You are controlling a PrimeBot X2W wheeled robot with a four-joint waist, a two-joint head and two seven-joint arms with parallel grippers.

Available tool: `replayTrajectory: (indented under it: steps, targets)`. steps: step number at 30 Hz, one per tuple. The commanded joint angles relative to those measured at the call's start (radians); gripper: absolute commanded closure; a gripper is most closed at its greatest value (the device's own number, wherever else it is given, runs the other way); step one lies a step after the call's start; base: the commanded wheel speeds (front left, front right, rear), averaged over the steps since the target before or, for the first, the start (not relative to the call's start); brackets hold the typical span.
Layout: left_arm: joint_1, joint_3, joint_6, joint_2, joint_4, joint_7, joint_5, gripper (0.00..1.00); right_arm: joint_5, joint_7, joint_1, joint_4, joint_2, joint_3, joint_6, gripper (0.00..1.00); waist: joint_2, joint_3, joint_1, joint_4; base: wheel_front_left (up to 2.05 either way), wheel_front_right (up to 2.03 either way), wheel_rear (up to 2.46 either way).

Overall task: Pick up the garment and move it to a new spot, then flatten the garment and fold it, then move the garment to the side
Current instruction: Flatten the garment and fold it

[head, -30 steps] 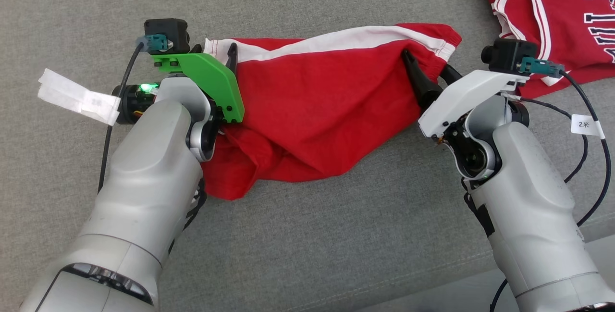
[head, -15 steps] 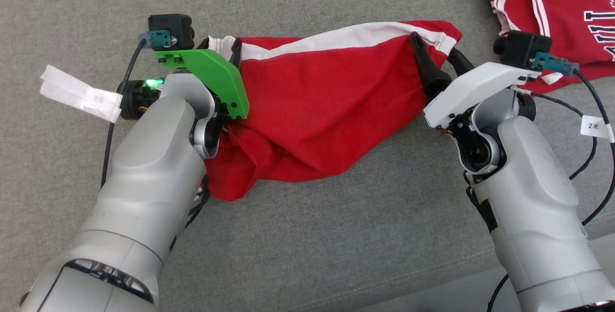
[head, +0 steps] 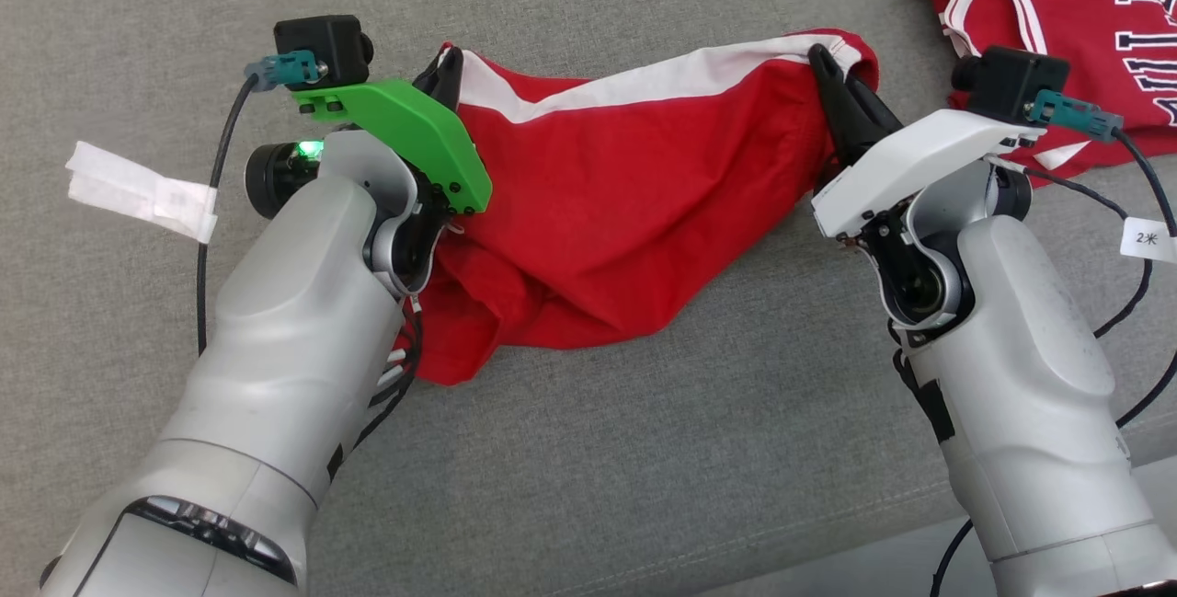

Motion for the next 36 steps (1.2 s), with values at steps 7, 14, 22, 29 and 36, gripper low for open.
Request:
replayTrajectory:
  steps: [7, 14, 22, 29, 36]
  targets:
    - [-0.028, 0.041, -0.046, 0.005, -0.1, -0.076, -0.119, 1.0, 0.046, -0.006, -0.004, -0.116, -0.002, 0.005, 0.0, 1.0, 0.0, -0.036, 0.0, 0.015, 0.0, 0.0, 0.0]
    - [-0.156, 0.148, -0.074, 0.034, -0.189, -0.081, -0.224, 1.0, 0.122, 0.108, -0.199, -0.143, -0.008, 0.008, 0.0, 1.0, 0.0, 0.024, 0.0, 0.002, 0.0, 0.0, 0.0]
    - [-0.398, 0.248, -0.092, 0.165, -0.317, -0.175, -0.199, 1.0, 0.068, -0.042, -0.579, -0.016, -0.007, 0.026, 0.0, 1.0, 0.0, 0.137, 0.0, -0.022, 0.0, 0.0, 0.0]
    - [-0.488, 0.306, -0.098, 0.206, -0.491, -0.22, -0.143, 1.0, 0.014, -0.265, -0.725, 0.046, -0.04, 0.069, 0.0, 1.0, 0.0, 0.167, 0.0, 0.004, 0.0, 0.0, 0.0]
    - [-0.241, 0.281, -0.1, 0.195, -0.666, -0.219, -0.126, 1.0, 0.034, -0.299, -0.61, 0.078, -0.135, 0.266, 0.0, 1.0, 0.0, 0.166, 0.0, 0.058, 0.0, 0.0, 0.0]
